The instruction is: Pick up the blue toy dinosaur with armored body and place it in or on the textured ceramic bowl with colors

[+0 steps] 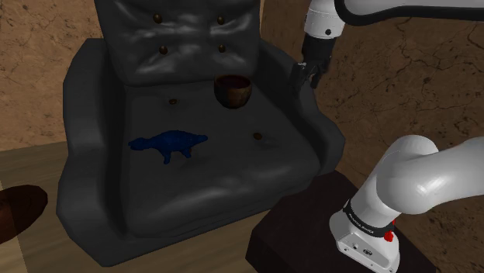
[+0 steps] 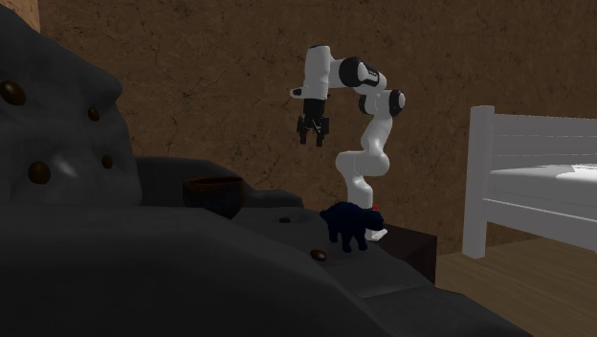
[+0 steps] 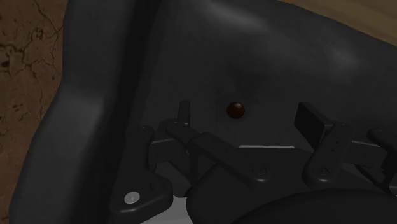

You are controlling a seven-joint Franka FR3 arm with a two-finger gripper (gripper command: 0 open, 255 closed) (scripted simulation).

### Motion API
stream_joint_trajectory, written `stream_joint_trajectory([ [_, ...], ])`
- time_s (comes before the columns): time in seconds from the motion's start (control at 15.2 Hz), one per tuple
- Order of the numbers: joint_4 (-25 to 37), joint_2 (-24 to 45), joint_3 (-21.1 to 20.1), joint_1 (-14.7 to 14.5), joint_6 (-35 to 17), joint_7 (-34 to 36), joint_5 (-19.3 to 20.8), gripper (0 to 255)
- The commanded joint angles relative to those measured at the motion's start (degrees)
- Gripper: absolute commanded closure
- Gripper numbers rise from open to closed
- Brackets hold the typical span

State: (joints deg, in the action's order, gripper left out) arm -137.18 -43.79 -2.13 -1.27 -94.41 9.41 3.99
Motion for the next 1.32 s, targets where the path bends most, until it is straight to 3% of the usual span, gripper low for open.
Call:
stream_joint_trajectory([
  [0.0, 0.0, 0.0, 0.0, 0.0, 0.0, 0.0, 0.0, 0],
  [0.59, 7.41, 17.09, -2.22, -5.15, -10.6, -7.16, -0.85, 0],
  [1.25, 19.24, 34.83, -6.18, -9.95, -17.43, -14.5, -0.64, 0],
])
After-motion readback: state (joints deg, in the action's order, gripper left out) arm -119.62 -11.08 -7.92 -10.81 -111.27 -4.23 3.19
